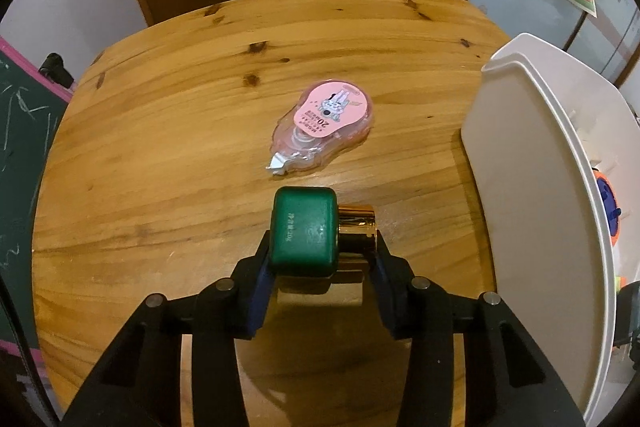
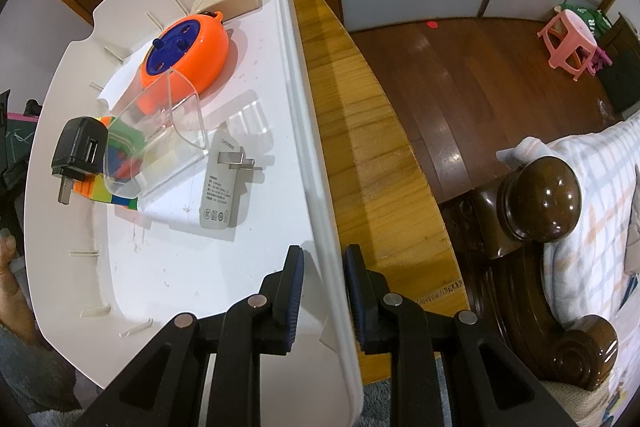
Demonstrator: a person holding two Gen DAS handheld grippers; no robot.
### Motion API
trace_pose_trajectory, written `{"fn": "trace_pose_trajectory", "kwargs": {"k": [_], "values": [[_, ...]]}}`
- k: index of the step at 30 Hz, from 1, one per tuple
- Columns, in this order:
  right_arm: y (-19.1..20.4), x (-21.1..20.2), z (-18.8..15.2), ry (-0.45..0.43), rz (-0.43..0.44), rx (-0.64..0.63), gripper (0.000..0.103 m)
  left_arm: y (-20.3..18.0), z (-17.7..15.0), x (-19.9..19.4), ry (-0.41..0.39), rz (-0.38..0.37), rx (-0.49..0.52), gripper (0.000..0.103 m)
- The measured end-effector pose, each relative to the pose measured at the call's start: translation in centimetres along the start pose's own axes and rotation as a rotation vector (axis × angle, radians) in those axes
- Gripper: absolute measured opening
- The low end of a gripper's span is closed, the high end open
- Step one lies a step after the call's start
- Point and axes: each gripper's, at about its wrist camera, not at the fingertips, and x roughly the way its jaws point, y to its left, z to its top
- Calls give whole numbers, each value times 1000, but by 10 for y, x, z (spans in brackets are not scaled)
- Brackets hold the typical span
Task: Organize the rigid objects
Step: 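Close the left tool on the green-and-gold cylinder, then lift the green-and-gold cylinder with the left tool toward the tray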
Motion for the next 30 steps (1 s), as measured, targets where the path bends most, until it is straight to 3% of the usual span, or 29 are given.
{"fn": "trace_pose_trajectory", "kwargs": {"k": [15,30], "values": [[4,-1,-2,-14,-11,-13,24,1,-16,-54,-20,31,-26,46],[8,-4,-2,-18,-5,-16,24,-24,-38,-130,-68,-44,28,46]]}}
